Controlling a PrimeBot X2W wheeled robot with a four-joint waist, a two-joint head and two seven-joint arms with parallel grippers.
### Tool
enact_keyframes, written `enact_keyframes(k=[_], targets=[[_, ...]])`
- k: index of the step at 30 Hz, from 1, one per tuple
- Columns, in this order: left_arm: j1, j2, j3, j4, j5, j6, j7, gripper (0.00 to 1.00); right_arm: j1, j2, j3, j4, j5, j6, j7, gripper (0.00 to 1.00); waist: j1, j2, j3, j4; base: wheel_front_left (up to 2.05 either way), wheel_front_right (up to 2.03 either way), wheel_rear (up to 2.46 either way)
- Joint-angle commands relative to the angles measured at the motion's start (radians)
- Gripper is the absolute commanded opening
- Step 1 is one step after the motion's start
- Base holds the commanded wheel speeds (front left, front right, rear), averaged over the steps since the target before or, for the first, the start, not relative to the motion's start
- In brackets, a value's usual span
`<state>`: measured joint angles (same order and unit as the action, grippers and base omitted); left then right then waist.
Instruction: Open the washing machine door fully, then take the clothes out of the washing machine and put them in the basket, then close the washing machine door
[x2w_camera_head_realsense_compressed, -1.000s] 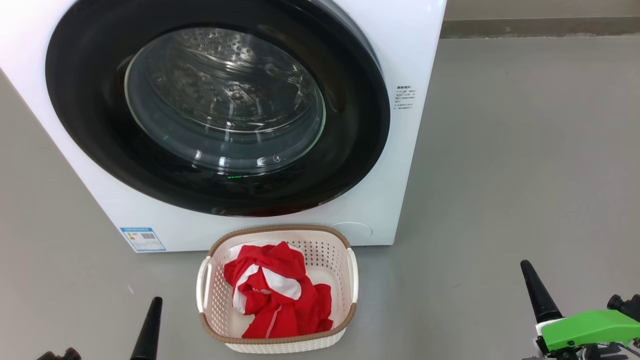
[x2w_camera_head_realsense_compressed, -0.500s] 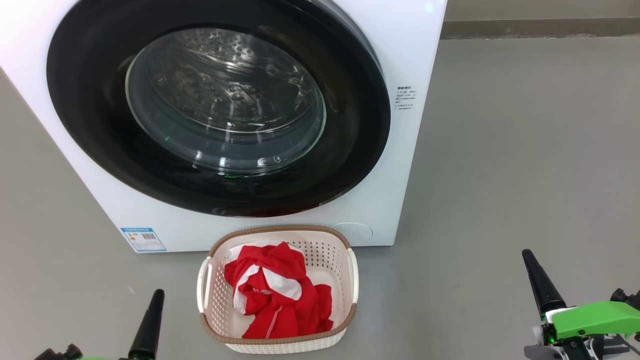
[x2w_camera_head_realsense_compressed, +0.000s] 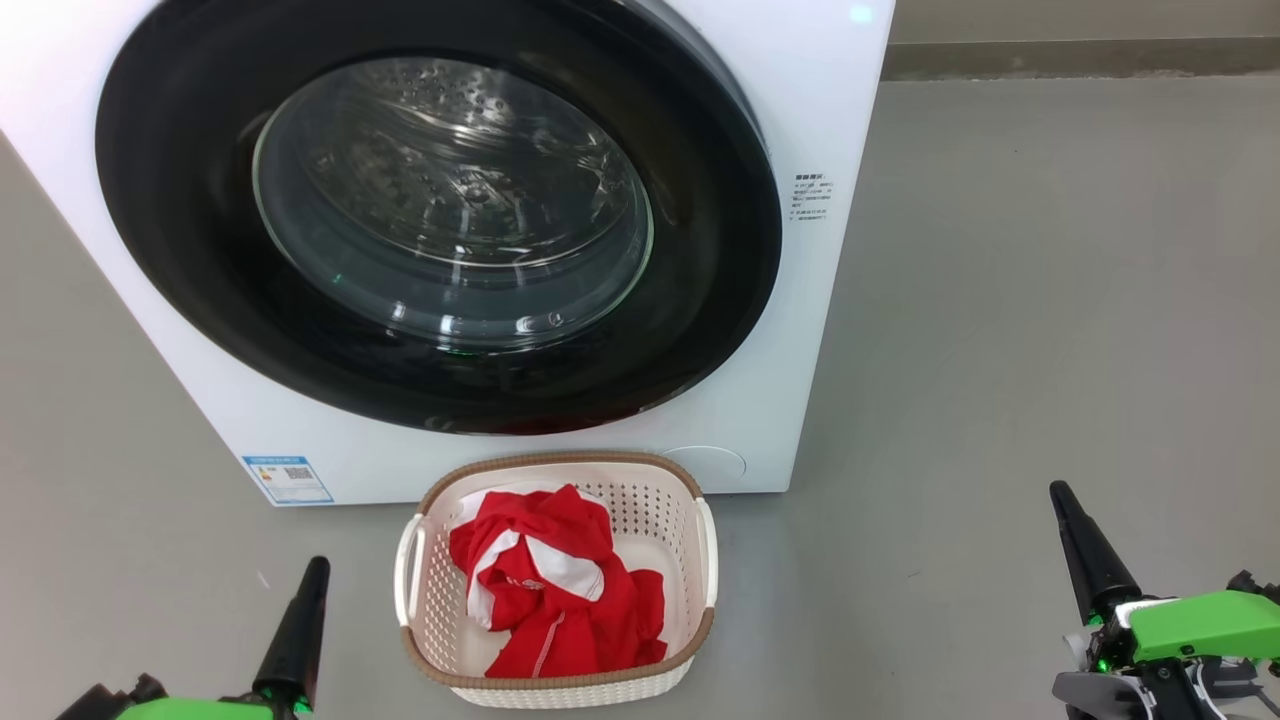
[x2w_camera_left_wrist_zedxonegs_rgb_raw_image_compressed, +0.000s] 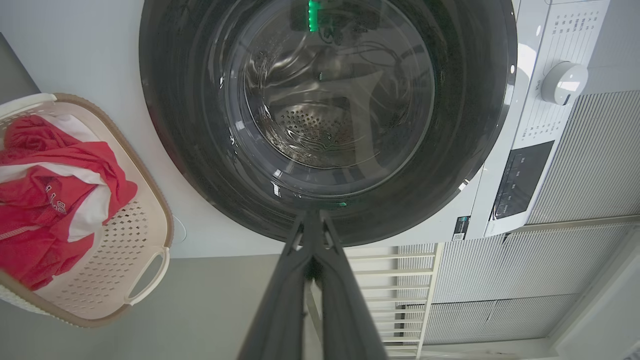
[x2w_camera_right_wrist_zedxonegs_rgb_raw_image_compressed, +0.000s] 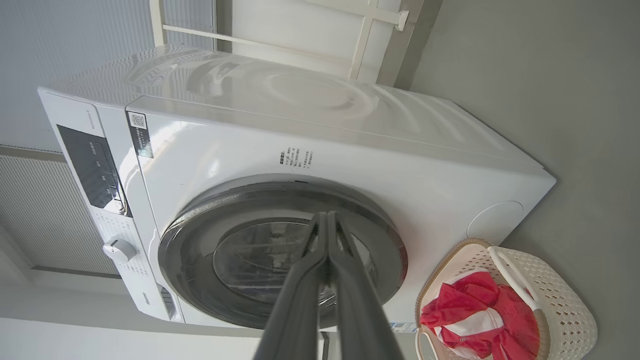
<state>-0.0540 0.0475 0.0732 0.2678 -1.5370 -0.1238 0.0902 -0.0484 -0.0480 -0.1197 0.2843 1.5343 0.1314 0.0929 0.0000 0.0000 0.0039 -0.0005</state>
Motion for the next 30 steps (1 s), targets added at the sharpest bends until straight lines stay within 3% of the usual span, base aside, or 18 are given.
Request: enact_keyframes(k=[1, 5, 30], targets=[[-0.047, 0.005, 0.038, -0.023, -0.027, -0.007, 0.011, 0.00, -0.054, -0.005, 0.011, -0.035, 0.030, -0.001, 0.008, 0.00, 0.0000, 0.0000, 0.000, 0.000, 0.00, 0.00, 0.00], [-0.054, 0.003, 0.042, -0.023, -0.071, -0.007, 0.024, 0.00, -0.060, -0.003, 0.005, -0.040, 0.074, -0.001, 0.021, 0.00, 0.0000, 0.0000, -0.001, 0.000, 0.00, 0.00, 0.00], [-0.054, 0.003, 0.041, -0.023, -0.071, -0.007, 0.023, 0.00, -0.060, -0.002, 0.005, -0.040, 0.074, -0.001, 0.021, 0.00, 0.0000, 0.0000, -0.001, 0.000, 0.00, 0.00, 0.00]])
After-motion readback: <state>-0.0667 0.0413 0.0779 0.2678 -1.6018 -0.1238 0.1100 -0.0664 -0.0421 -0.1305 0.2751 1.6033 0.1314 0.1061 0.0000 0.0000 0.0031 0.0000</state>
